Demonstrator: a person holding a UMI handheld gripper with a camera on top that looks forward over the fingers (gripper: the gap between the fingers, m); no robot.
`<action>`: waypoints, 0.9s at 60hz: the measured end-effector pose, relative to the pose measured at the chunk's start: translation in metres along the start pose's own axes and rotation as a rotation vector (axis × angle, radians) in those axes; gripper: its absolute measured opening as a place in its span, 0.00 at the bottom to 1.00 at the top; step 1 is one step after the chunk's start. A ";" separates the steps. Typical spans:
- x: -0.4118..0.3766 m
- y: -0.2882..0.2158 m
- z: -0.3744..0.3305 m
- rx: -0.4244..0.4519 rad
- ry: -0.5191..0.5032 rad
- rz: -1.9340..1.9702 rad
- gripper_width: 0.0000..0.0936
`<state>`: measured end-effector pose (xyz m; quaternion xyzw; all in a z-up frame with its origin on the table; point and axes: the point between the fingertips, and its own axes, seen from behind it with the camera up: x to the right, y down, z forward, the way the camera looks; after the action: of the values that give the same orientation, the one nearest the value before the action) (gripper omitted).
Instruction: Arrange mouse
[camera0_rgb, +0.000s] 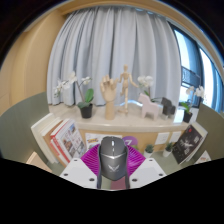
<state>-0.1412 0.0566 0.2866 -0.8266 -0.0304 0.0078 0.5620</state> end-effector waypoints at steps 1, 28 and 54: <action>0.011 -0.007 -0.002 0.013 0.011 -0.004 0.34; 0.156 0.157 0.080 -0.240 0.079 0.025 0.34; 0.132 0.278 0.112 -0.369 0.016 0.038 0.43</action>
<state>-0.0028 0.0663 -0.0101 -0.9161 -0.0112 0.0060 0.4008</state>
